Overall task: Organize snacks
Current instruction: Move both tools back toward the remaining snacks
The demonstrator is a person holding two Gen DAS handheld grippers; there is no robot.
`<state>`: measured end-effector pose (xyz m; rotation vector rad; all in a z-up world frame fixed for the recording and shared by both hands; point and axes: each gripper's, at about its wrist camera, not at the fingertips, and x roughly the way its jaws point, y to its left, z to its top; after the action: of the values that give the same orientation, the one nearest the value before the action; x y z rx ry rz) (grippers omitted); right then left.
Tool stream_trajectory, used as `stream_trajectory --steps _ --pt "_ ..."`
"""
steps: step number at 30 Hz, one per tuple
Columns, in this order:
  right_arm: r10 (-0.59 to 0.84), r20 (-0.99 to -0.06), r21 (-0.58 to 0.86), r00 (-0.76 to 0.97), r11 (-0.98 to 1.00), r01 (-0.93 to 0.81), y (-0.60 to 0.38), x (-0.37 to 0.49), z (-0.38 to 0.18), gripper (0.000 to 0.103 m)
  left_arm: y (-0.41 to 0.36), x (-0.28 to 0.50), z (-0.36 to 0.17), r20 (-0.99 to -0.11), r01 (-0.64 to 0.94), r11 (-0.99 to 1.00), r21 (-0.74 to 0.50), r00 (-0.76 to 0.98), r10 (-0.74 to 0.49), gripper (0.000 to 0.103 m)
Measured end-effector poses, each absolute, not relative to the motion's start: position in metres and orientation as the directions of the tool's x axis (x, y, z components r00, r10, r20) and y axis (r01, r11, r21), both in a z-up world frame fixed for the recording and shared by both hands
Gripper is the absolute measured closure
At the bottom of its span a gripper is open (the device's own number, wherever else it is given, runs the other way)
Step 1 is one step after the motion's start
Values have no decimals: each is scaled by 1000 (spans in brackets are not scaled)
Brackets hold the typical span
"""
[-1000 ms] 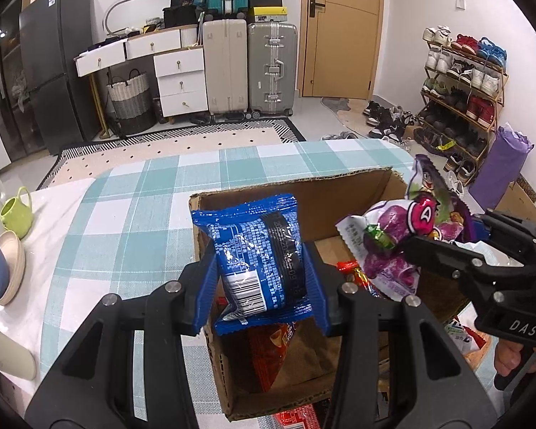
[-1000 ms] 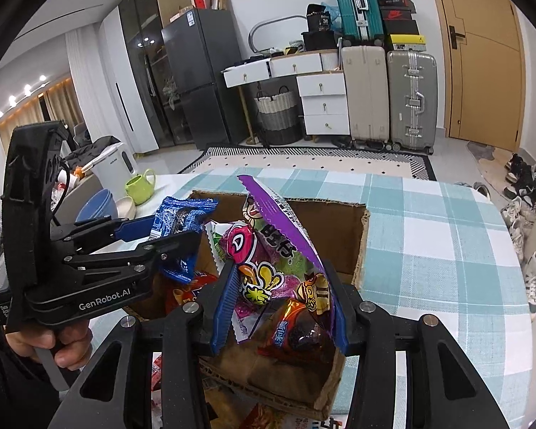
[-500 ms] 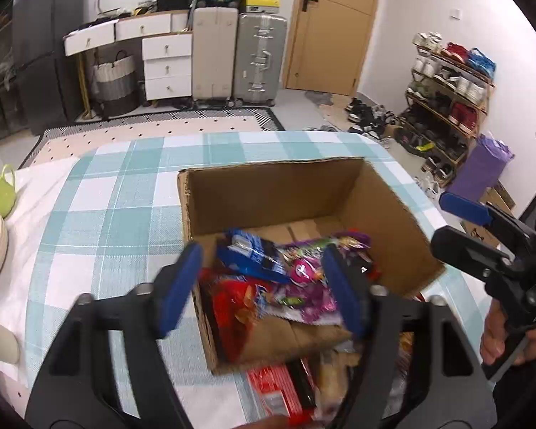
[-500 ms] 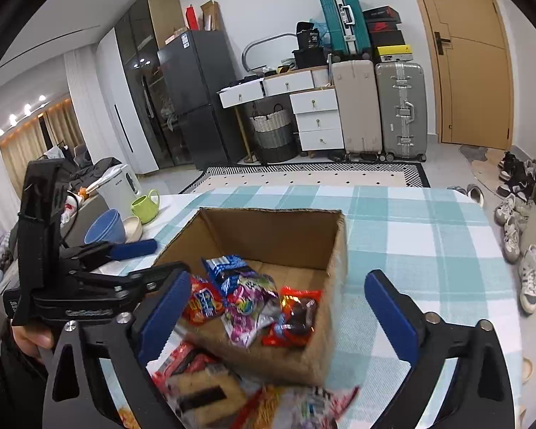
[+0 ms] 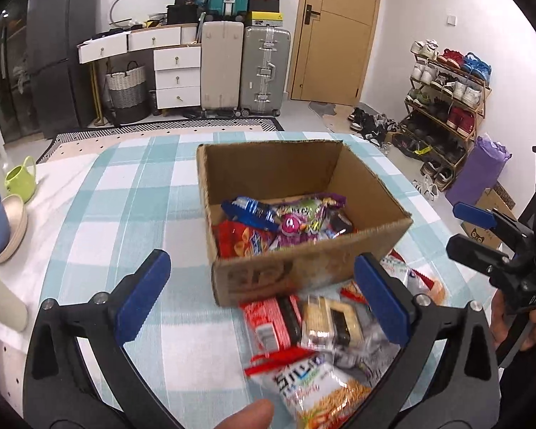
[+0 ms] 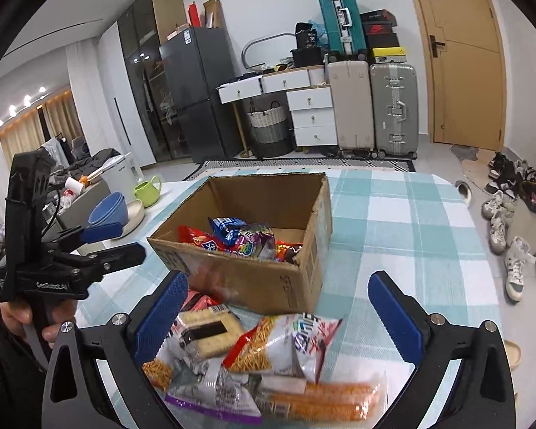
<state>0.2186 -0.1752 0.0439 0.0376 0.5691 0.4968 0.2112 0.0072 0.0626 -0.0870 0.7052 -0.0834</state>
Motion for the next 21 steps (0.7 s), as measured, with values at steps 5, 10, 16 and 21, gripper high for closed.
stream_trajectory --steps 5,10,16,21 --pt "443 -511 172 737 893 -417 -183 200 35 1 12 182 63 -628 28 992 -120 772 -98 0" --pt "427 -519 166 741 900 -403 -188 182 22 0 13 159 57 -623 18 990 -138 775 -101 0" --pt "422 -514 156 747 902 -402 -192 173 11 0 10 143 45 -628 29 992 -123 771 -100 0" --pt "392 -548 124 739 912 -391 -188 176 4 0 -1 140 41 -631 42 995 -85 771 -87 0"
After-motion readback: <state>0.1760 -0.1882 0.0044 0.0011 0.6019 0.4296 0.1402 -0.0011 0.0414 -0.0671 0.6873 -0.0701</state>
